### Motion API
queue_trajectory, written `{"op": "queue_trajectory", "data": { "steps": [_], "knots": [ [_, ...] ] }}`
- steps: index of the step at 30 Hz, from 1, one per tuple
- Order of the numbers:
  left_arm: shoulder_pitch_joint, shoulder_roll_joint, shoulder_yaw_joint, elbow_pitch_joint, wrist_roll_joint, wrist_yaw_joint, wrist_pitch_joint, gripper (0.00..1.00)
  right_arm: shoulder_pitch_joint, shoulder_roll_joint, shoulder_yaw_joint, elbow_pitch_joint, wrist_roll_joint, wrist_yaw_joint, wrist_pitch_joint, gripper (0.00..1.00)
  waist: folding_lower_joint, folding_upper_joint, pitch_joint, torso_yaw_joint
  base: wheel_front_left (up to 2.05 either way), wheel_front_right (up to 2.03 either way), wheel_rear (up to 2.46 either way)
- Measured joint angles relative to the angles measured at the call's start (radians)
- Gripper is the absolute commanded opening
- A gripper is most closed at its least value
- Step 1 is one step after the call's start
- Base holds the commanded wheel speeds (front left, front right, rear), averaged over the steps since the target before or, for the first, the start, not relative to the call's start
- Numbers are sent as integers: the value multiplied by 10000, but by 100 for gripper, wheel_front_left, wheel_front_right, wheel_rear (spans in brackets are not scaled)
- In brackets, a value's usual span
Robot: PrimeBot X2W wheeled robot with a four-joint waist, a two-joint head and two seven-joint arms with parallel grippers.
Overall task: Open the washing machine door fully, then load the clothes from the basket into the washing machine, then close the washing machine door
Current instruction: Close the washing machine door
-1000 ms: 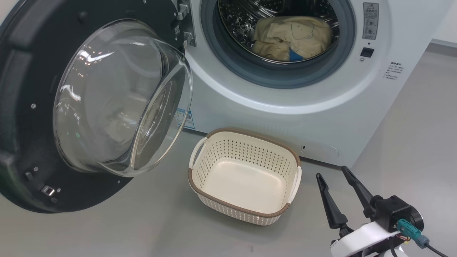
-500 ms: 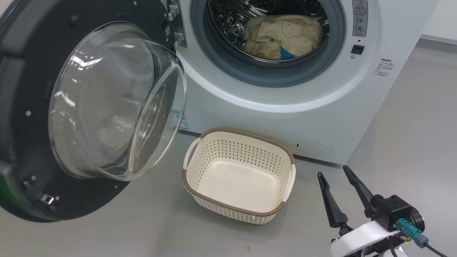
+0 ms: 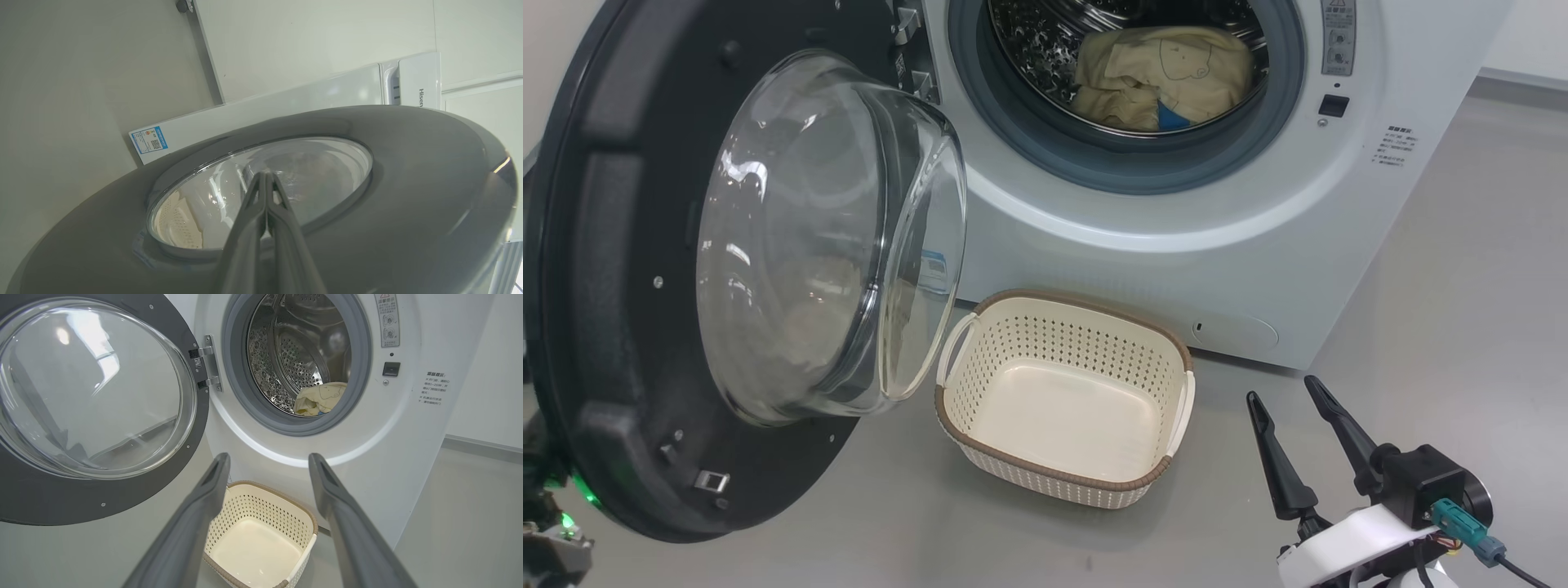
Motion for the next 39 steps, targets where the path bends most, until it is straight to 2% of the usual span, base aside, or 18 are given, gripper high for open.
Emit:
{"op": "queue_trajectory", "data": {
  "steps": [13,20,39],
  "knots": [
    [436,-625,-543,-506,-594,-309,989,0,-127,21,13,-81,90,4,0,100,1,0,178,-327,0,0,0],
    [564,-679,-991,-792,-679,-336,1680,0,-247,50,123,-75,90,8,0,100,0,0,217,-722,0,0,0],
    [606,-901,-1528,-1406,-709,-422,2514,0,-556,211,198,176,111,19,-102,100,0,0,265,-2583,0,0,0]
  ]
}}
